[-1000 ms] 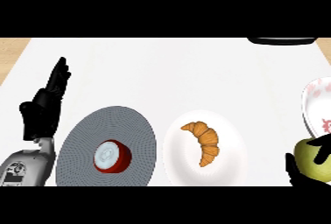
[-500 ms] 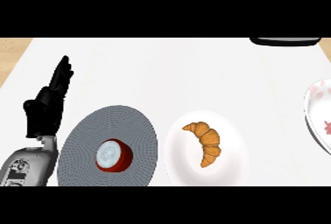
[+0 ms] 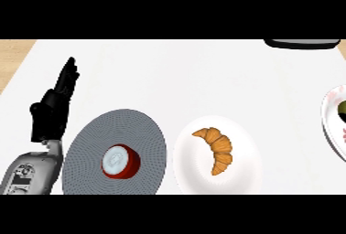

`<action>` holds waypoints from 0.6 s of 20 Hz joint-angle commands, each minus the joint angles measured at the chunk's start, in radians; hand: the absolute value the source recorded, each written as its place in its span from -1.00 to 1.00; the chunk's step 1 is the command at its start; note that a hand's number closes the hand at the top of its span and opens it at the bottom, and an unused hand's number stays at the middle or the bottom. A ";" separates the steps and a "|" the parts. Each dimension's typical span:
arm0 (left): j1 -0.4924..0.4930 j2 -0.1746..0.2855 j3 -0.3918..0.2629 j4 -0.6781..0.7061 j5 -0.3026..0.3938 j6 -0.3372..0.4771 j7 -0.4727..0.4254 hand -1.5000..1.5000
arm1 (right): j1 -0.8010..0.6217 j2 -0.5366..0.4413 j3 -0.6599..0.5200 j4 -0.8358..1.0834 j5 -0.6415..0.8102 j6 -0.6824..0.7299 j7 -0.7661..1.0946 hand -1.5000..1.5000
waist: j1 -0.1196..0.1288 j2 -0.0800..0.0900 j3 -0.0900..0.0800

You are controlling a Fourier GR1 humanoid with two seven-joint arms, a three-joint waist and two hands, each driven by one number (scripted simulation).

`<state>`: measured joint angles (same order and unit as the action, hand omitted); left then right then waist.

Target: Pick the lemon from the plate and place it in the bowl

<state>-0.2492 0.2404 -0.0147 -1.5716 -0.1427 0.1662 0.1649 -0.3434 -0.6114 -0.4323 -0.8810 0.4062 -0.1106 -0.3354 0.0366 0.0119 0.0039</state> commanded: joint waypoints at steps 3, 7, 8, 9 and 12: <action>0.008 0.021 0.030 -0.026 0.032 -0.038 0.010 0.00 | -0.146 -0.037 -0.036 0.297 -0.067 0.109 -0.216 -1.00 | -0.007 -0.004 -0.001; 0.010 0.001 0.011 -0.043 -0.001 -0.012 0.027 0.00 | -0.206 -0.078 -0.116 0.416 -0.133 0.142 -0.315 -1.00 | -0.007 -0.003 0.000; 0.045 -0.009 0.011 -0.040 0.004 -0.013 -0.012 0.00 | -0.194 -0.100 -0.135 0.426 -0.148 0.150 -0.349 -1.00 | -0.012 -0.004 -0.001; 0.033 0.025 0.050 -0.023 0.029 -0.043 -0.010 0.00 | -0.237 -0.115 -0.129 0.457 -0.143 0.155 -0.312 -1.00 | -0.013 -0.005 -0.002; 0.013 0.005 0.038 0.006 0.003 -0.022 -0.011 0.00 | -0.202 -0.161 -0.165 0.554 -0.169 0.216 -0.401 -1.00 | -0.015 -0.001 -0.001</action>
<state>-0.2234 0.2437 0.0094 -1.5891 -0.1386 0.1480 0.1590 -0.5397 -0.7299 -0.5613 -0.4390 0.2664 0.0543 -0.6548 0.0258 0.0094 0.0029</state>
